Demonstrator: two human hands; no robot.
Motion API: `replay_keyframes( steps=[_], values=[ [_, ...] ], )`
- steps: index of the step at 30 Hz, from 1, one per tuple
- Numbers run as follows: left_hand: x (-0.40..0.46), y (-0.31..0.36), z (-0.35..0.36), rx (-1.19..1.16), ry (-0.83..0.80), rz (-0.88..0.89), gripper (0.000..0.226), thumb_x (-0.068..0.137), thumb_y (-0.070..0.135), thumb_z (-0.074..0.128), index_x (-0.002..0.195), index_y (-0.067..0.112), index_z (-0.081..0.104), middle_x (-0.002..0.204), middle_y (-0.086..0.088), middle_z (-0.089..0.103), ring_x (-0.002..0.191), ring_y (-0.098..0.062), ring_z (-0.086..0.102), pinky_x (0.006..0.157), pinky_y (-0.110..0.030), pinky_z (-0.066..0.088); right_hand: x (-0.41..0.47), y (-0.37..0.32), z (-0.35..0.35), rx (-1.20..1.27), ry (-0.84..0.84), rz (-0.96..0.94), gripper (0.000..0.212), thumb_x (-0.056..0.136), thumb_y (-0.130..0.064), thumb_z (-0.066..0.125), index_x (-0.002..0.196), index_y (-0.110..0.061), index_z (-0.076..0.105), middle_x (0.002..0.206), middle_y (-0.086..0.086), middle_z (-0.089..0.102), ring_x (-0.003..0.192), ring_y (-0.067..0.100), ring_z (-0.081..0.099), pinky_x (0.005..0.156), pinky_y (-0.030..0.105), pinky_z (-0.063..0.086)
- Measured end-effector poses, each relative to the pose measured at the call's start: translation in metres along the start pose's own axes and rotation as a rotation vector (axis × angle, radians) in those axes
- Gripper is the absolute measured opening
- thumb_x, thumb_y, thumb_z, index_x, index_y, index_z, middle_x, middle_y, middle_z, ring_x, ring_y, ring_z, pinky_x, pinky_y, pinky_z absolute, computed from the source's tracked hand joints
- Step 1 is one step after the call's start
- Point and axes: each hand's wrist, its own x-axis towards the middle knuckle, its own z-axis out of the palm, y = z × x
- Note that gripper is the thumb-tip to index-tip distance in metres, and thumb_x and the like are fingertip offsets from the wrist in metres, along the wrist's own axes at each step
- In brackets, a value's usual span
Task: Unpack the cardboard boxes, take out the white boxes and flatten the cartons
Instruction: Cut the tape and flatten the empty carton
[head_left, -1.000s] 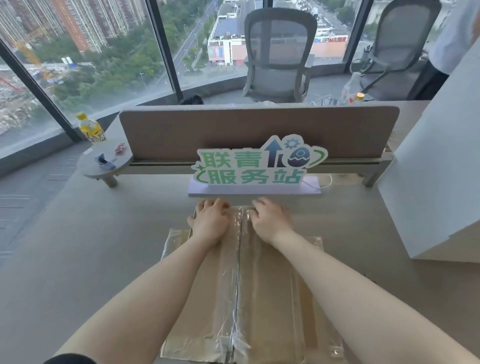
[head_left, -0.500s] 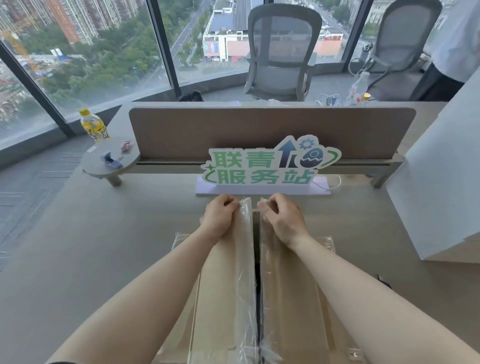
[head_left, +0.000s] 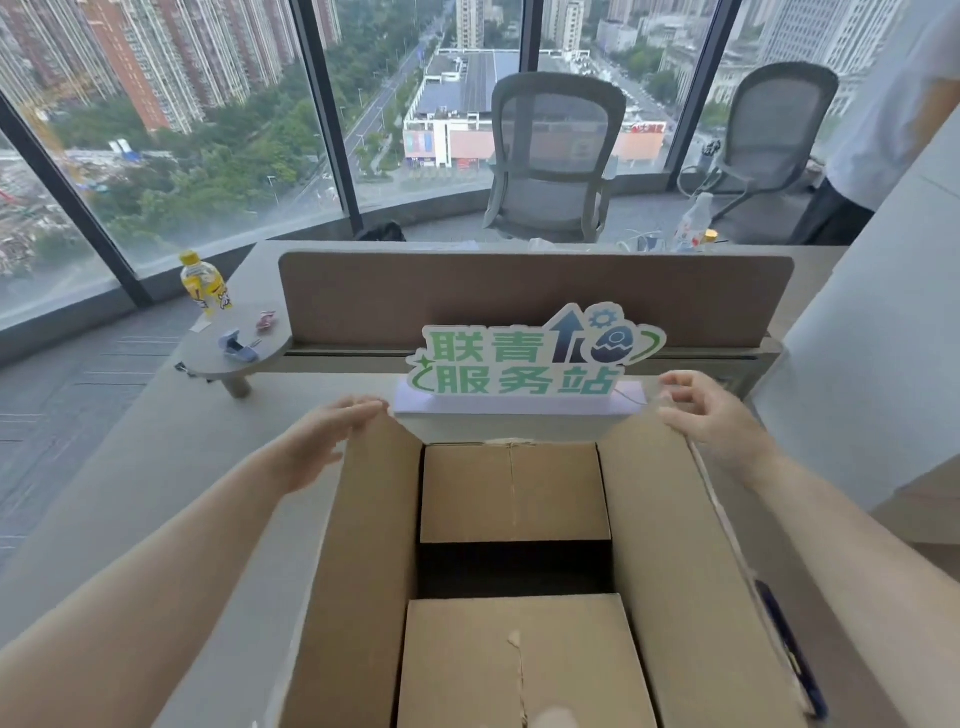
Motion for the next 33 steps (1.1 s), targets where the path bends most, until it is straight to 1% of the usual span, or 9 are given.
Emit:
replay_keyframes(
  steps=[3, 6, 9, 13, 17, 20, 25, 28, 33],
  values=[
    [-0.005, -0.017, -0.009, 0.431, 0.279, 0.001, 0.071, 0.082, 0.03, 0.074, 0.145, 0.031, 0.042, 0.146, -0.007, 0.048, 0.129, -0.027, 0.05, 0.109, -0.042, 0.039, -0.008, 0.033, -0.008, -0.545, 0.026, 0.049, 0.053, 0.085, -0.007, 0.066, 0.136, -0.02, 0.054, 0.139, 0.01, 0.05, 0.125, 0.027, 0.049, 0.1, 0.032, 0.039],
    [-0.009, -0.037, 0.005, 1.025, 0.364, 0.022, 0.078, 0.086, 0.037, 0.069, 0.152, 0.037, 0.028, 0.16, -0.002, 0.027, 0.144, -0.031, 0.028, 0.116, -0.045, 0.028, -0.028, 0.058, 0.016, -0.735, -0.059, 0.125, 0.049, 0.093, -0.017, 0.059, 0.142, -0.018, 0.05, 0.155, 0.009, 0.036, 0.141, 0.03, 0.034, 0.115, 0.034, 0.025],
    [-0.017, -0.047, 0.049, 0.88, 0.207, 0.042, 0.061, 0.094, 0.043, 0.06, 0.149, 0.026, 0.039, 0.159, -0.002, 0.03, 0.145, -0.026, 0.03, 0.116, -0.039, 0.027, -0.052, 0.065, 0.054, -0.573, -0.11, 0.188, 0.055, 0.099, -0.04, 0.052, 0.146, -0.012, 0.044, 0.155, 0.005, 0.037, 0.144, 0.024, 0.033, 0.116, 0.031, 0.023],
    [-0.03, -0.059, 0.101, 0.568, 0.129, -0.068, 0.114, 0.073, 0.056, 0.076, 0.158, 0.019, 0.009, 0.16, -0.001, 0.028, 0.146, -0.023, 0.028, 0.116, -0.036, 0.027, -0.072, 0.072, 0.094, -0.155, -0.231, 0.259, 0.101, 0.057, -0.09, 0.059, 0.137, -0.03, 0.049, 0.136, -0.014, 0.056, 0.13, 0.011, 0.049, 0.114, 0.034, 0.034],
    [-0.027, -0.065, 0.103, 0.797, 0.16, -0.077, 0.134, 0.06, 0.053, 0.082, 0.156, 0.028, -0.007, 0.164, 0.006, 0.012, 0.141, -0.029, 0.035, 0.107, -0.04, 0.041, -0.071, 0.062, 0.09, -0.313, -0.253, 0.221, 0.093, 0.068, -0.066, 0.074, 0.143, -0.024, 0.04, 0.143, -0.004, 0.052, 0.131, 0.017, 0.049, 0.111, 0.036, 0.038],
    [-0.027, -0.062, 0.108, 1.052, 0.171, 0.019, 0.134, 0.065, 0.052, 0.08, 0.152, 0.035, -0.02, 0.163, 0.011, -0.014, 0.147, -0.035, 0.016, 0.114, -0.045, 0.034, -0.069, 0.055, 0.089, -0.64, -0.218, 0.185, 0.116, 0.073, -0.064, 0.069, 0.157, -0.026, -0.001, 0.162, 0.0, 0.017, 0.143, 0.03, 0.03, 0.11, 0.04, 0.038],
    [-0.029, -0.051, 0.119, 1.196, 0.123, 0.132, 0.099, 0.079, 0.031, 0.06, 0.155, 0.034, -0.004, 0.162, 0.009, -0.002, 0.143, -0.036, 0.016, 0.105, -0.041, 0.042, -0.062, 0.049, 0.099, -0.867, -0.205, 0.084, 0.107, 0.08, -0.051, 0.062, 0.154, -0.034, -0.014, 0.161, 0.005, 0.014, 0.14, 0.032, 0.031, 0.104, 0.041, 0.041],
    [-0.039, -0.044, 0.112, 1.123, 0.167, 0.248, 0.071, 0.081, 0.035, 0.053, 0.149, 0.028, 0.03, 0.153, 0.01, 0.028, 0.139, -0.026, 0.029, 0.099, -0.039, 0.046, -0.065, 0.044, 0.093, -0.882, -0.066, -0.049, 0.081, 0.089, -0.055, 0.053, 0.155, -0.03, 0.016, 0.152, -0.003, 0.038, 0.132, 0.022, 0.043, 0.097, 0.035, 0.045],
    [-0.039, -0.019, 0.1, 0.745, 0.487, 0.549, 0.021, 0.089, 0.026, 0.067, 0.109, 0.019, 0.071, 0.105, 0.005, 0.071, 0.094, -0.021, 0.067, 0.079, -0.033, 0.052, -0.059, 0.012, 0.083, -0.557, 0.224, -0.233, 0.034, 0.096, -0.044, 0.056, 0.124, -0.028, 0.064, 0.111, -0.009, 0.071, 0.104, 0.018, 0.065, 0.074, 0.028, 0.043]
  ],
)
